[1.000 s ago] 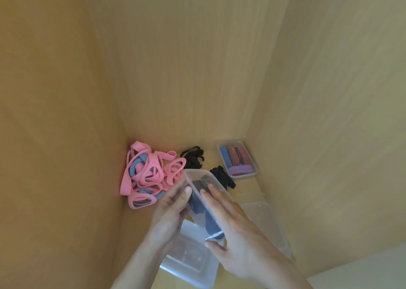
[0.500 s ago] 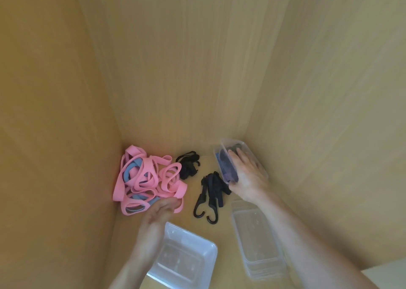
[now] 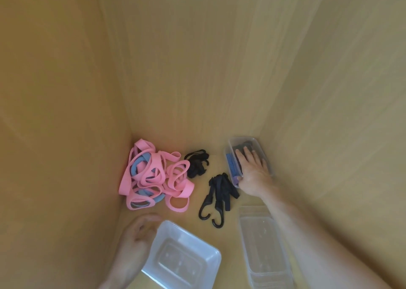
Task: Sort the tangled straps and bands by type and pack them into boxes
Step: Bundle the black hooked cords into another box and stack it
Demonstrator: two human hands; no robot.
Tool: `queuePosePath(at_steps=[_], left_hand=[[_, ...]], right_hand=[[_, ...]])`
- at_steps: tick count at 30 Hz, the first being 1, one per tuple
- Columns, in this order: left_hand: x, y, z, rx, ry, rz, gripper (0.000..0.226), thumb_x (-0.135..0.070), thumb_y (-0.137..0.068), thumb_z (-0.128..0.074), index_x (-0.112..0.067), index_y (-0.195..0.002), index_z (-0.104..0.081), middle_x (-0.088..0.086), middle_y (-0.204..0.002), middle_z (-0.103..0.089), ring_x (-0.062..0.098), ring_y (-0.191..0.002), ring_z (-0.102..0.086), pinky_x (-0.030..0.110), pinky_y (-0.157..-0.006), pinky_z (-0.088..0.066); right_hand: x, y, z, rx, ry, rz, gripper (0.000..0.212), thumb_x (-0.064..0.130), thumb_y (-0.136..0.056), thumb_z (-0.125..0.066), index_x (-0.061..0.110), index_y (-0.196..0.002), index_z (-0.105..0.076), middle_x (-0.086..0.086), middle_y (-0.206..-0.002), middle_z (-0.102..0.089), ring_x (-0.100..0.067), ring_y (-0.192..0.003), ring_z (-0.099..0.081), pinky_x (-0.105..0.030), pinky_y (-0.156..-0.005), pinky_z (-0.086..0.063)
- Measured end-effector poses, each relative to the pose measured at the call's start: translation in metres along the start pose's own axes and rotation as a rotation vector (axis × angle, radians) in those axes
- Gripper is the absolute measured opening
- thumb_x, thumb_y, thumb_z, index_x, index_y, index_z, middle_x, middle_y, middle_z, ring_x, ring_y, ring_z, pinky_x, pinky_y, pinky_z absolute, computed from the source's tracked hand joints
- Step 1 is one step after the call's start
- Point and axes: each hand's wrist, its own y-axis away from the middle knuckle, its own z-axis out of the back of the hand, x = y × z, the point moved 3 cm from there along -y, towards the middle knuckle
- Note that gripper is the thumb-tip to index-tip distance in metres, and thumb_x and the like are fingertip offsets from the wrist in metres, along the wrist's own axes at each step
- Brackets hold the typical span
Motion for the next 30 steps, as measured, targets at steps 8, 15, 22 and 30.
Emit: queuePosePath(at_steps=[8,15,22,30], left_hand=[[0.014,0.011,-0.003,0.055,-0.132,-0.101,0.052,0.020,-0.087,-0.054,-0.025,-0.092,-0.077,-0.011,-0.122,-0.064,-0.007,-0.110,-0.061,0.002,-0.086,-0.042],[0.026,0.010,0.006,0.072,-0.240,-0.091,0.057,0.012,-0.086,-0.058,-0.043,-0.094,-0.071,-0.024,-0.097,-0.066,0.002,-0.075,-0.059,0.005,-0.067,-0.044],[0.026,0.020,0.015,0.050,-0.319,-0.117,0.053,0.009,-0.083,-0.062,-0.043,-0.090,-0.068,-0.026,-0.099,-0.061,0.009,-0.078,-0.058,0.010,-0.062,-0.045],[0.026,0.028,0.021,0.018,-0.346,-0.127,0.044,0.008,-0.080,-0.067,-0.034,-0.093,-0.068,-0.022,-0.100,-0.062,0.010,-0.079,-0.057,0.011,-0.068,-0.044]], right_hand=[[0.002,0.015,0.005,-0.255,-0.104,0.044,0.082,0.027,-0.088,-0.066,0.018,-0.157,-0.024,-0.004,-0.167,-0.013,-0.025,-0.155,-0.008,-0.048,-0.126,-0.006],[0.065,0.096,-0.025,-0.307,-0.327,0.308,0.015,0.007,-0.086,-0.060,0.018,-0.095,-0.065,0.008,-0.093,-0.060,-0.009,-0.069,-0.057,-0.025,-0.058,-0.051],[0.080,0.089,-0.072,0.051,-0.163,0.211,0.027,0.021,-0.095,-0.058,0.029,-0.120,-0.062,0.008,-0.117,-0.046,-0.016,-0.110,-0.046,-0.032,-0.094,-0.045],[0.085,0.081,-0.085,0.104,-0.134,0.139,0.030,0.008,-0.094,-0.058,0.027,-0.117,-0.062,0.005,-0.121,-0.052,-0.016,-0.113,-0.053,-0.033,-0.090,-0.049]])
